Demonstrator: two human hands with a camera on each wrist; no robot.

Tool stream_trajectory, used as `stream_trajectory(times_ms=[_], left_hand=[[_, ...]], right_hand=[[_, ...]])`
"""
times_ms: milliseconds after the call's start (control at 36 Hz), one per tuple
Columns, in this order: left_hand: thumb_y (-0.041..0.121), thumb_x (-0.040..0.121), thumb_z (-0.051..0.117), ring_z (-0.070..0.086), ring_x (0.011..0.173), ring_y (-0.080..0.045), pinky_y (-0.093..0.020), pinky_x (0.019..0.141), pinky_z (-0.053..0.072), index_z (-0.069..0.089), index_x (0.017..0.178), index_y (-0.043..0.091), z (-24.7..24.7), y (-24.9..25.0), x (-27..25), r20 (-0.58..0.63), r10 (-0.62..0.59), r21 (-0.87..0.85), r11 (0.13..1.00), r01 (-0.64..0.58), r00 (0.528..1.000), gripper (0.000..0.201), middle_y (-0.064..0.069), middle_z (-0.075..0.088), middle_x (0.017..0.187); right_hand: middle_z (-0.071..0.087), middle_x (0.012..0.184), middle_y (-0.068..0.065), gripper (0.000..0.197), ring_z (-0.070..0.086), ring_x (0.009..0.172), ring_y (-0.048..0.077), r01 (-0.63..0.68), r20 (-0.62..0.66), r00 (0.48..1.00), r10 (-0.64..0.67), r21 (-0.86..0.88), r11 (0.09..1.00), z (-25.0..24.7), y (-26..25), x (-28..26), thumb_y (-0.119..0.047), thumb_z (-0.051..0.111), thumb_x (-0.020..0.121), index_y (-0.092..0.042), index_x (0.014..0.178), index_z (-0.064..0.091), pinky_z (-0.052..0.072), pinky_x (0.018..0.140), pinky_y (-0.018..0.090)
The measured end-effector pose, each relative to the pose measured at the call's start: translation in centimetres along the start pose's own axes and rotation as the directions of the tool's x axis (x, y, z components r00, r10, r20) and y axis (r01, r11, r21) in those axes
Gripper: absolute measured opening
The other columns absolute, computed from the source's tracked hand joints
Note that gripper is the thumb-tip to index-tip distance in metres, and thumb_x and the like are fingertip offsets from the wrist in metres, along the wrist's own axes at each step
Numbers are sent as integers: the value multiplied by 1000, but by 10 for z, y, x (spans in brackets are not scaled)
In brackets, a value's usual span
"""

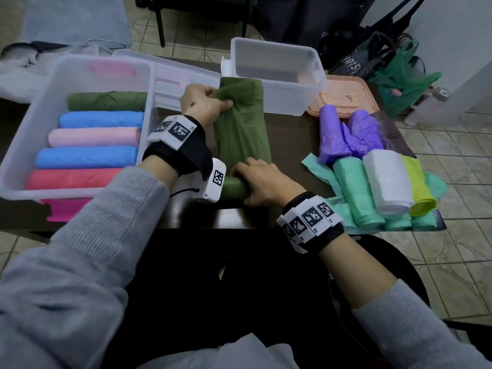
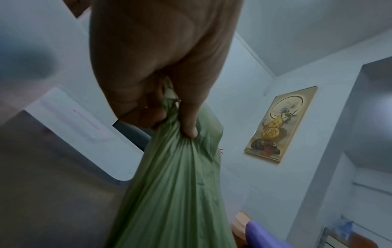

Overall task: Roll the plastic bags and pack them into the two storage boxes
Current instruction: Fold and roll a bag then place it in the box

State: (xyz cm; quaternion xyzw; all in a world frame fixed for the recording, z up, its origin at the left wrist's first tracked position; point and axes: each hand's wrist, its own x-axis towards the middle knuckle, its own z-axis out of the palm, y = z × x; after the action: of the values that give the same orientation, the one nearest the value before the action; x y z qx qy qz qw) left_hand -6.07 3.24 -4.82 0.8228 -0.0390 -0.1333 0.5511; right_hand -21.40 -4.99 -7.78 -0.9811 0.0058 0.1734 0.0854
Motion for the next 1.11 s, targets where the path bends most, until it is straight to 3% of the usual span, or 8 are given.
stream_trajectory(times_ms=[111, 167, 250, 306, 417, 528, 778, 1111], left_hand=[[25, 77, 76, 62, 103, -18, -29, 91, 50, 67, 110, 14, 1, 4, 2, -30, 77, 99, 992, -74, 997, 36, -4, 66, 112], [20, 82, 69, 58, 110, -20, -25, 92, 46, 63, 115, 12, 2, 7, -1, -63, 226, 239, 949, -205, 972, 34, -5, 64, 117], [10, 85, 62, 47, 115, -31, -38, 92, 40, 51, 124, 8, 9, 6, -15, 36, 575, 688, 578, -438, 817, 41, -14, 51, 125], [10, 86, 60, 47, 110, -34, -43, 88, 42, 51, 122, 7, 16, 1, -19, 259, 599, 764, 354, -540, 758, 37, -17, 50, 120], [35, 88, 60, 48, 120, -33, -42, 100, 41, 52, 129, 13, 25, -28, -12, 573, 157, 702, 414, -580, 804, 47, -17, 51, 131], [43, 95, 47, 12, 144, -31, -43, 117, 15, 20, 150, 20, 31, -54, -9, 657, -44, 700, 408, -587, 753, 65, -15, 11, 157], [41, 98, 42, -9, 146, -28, -45, 118, 2, 0, 152, 22, 29, -57, -7, 709, -133, 678, 397, -618, 693, 70, -14, -12, 157], [41, 96, 42, -11, 145, -26, -44, 118, 2, -1, 151, 25, 27, -56, -10, 702, -148, 686, 401, -607, 696, 71, -11, -14, 157]], right_hand=[[51, 120, 6, 61, 48, 114, 28, -11, 3, 1000, 11, 25, 1000, 1, -1, 1, -25, 69, 76, -22, 130, 42, 35, 91, 40], [51, 122, 6, 62, 48, 116, 27, -13, 7, 1000, 13, 28, 1000, 3, -1, 1, -25, 68, 77, -22, 133, 41, 35, 92, 41], [51, 124, 6, 62, 47, 118, 27, -20, 8, 1000, 20, 26, 999, 4, 1, 2, -23, 67, 77, -21, 133, 42, 36, 92, 41], [53, 123, 5, 58, 48, 117, 27, -16, 13, 1000, 16, 28, 999, 2, 1, 3, -23, 67, 76, -19, 130, 45, 37, 90, 41], [52, 125, 6, 55, 48, 119, 26, 1, 18, 1000, -1, 13, 1000, 1, 2, 4, -25, 66, 76, -18, 127, 46, 38, 88, 41], [39, 143, 0, 71, 44, 122, 27, 31, -8, 999, -31, 20, 999, 4, 3, 1, -34, 69, 75, -23, 137, 39, 38, 93, 42], [54, 131, 0, 73, 54, 113, 25, 52, -1, 999, -52, 85, 995, -3, 2, 3, -21, 71, 71, -21, 138, 40, 43, 82, 29], [61, 116, 5, 63, 57, 103, 28, 16, -38, 999, -7, 248, 969, 6, 4, 1, -20, 74, 69, -15, 124, 46, 47, 81, 36]])
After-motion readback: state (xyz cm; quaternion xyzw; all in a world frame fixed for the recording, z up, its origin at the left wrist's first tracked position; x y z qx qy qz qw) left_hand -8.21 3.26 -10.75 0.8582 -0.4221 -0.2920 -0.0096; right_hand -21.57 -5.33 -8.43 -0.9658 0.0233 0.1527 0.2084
